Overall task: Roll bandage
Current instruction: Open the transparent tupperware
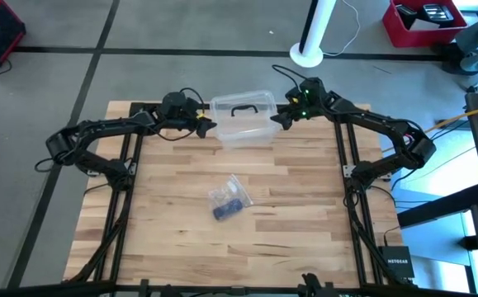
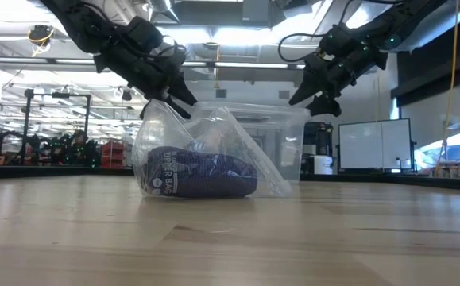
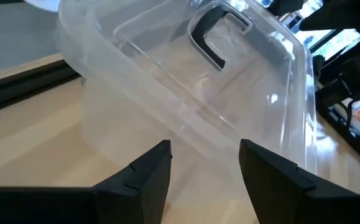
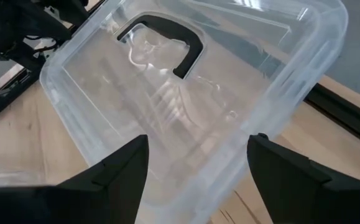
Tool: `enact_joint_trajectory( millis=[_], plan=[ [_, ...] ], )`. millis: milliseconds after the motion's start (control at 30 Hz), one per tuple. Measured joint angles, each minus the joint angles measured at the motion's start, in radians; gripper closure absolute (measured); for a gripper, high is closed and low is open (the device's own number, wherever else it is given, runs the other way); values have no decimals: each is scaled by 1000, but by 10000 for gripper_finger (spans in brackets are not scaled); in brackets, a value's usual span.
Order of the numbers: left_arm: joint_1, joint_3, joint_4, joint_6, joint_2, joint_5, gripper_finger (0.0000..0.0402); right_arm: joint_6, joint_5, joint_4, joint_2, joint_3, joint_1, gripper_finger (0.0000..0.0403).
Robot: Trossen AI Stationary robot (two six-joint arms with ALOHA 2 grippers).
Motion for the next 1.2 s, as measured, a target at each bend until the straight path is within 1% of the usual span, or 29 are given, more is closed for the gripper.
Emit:
enact_joint_trajectory(
  millis=[200, 333, 467, 567, 700, 767, 833, 933, 967, 1033, 1200],
  plan=[
    [-6, -2, 62, -35, 13, -10, 222, -3, 13, 2, 0, 0, 8, 134],
    [-5, -3, 62, -58, 13, -14, 222, -1, 29, 23, -1, 0, 24, 134],
    [-7, -3, 86, -63, 16, -14, 222, 11, -26, 54, 0, 2, 45, 134],
    [-8, -3, 97, -55, 16, -8, 222, 29, -28, 55, -6, 1, 59, 134],
    [-7, -3, 101, -46, 16, -8, 222, 32, 10, 46, -38, 1, 78, 134],
    [-7, -3, 101, -39, 16, -8, 222, 30, 41, 10, -58, 1, 80, 134],
    [-7, -3, 100, -32, 16, -9, 222, 19, 103, -25, -80, 1, 77, 134],
    [-7, -3, 96, -32, 16, -9, 222, 1, 228, -104, -99, 1, 57, 134],
    [-7, -3, 95, -33, 16, -9, 222, 1, 252, -125, -98, 1, 51, 134],
    [-7, -3, 94, -34, 16, -10, 222, 1, 260, -158, -86, 1, 40, 134],
    [-7, -3, 93, -47, 15, -10, 222, -3, 200, -138, -38, -13, 44, 134]
  ],
)
